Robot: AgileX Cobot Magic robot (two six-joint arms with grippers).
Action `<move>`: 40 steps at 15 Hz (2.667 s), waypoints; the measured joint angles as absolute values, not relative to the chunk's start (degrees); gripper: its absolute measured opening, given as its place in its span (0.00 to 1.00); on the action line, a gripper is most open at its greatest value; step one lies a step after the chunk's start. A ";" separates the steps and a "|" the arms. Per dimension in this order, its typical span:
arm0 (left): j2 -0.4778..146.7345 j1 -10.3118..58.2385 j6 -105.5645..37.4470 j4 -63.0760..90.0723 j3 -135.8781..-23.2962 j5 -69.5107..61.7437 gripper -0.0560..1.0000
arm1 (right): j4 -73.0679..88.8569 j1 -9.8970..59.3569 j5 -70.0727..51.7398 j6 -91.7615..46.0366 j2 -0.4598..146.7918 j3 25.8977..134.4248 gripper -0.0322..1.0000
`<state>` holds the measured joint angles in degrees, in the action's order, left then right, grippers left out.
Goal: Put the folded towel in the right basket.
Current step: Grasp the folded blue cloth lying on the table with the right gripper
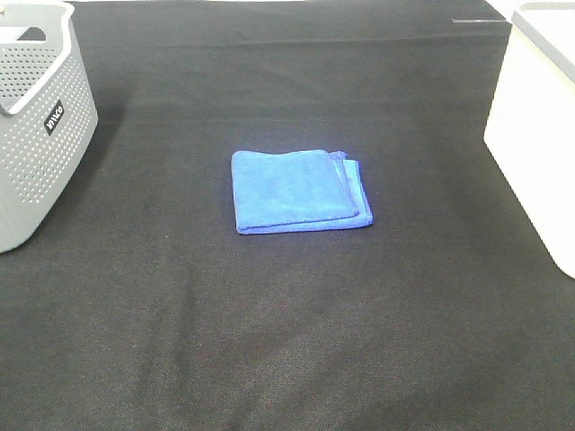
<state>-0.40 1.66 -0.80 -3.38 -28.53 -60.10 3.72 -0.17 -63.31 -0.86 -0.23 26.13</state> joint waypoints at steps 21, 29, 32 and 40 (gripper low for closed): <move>-0.40 1.66 -0.80 -3.38 -28.53 -60.10 0.99 | 3.72 -0.17 -63.31 -0.86 -0.23 26.13 0.97; -0.40 1.66 -0.80 -3.38 -28.53 -60.10 0.99 | 3.72 -0.17 -63.31 -0.86 -0.23 26.13 0.97; -0.40 1.66 -0.80 -3.38 -28.53 -60.10 0.99 | 3.72 -0.17 -63.31 -0.86 -0.23 26.13 0.97; -0.40 1.66 -0.80 -3.38 -28.53 -60.10 0.99 | 3.72 -0.17 -63.31 -0.86 -0.23 26.13 0.97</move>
<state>-0.40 1.66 -0.80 -3.38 -28.53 -60.10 3.72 -0.17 -63.31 -0.86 -0.23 26.13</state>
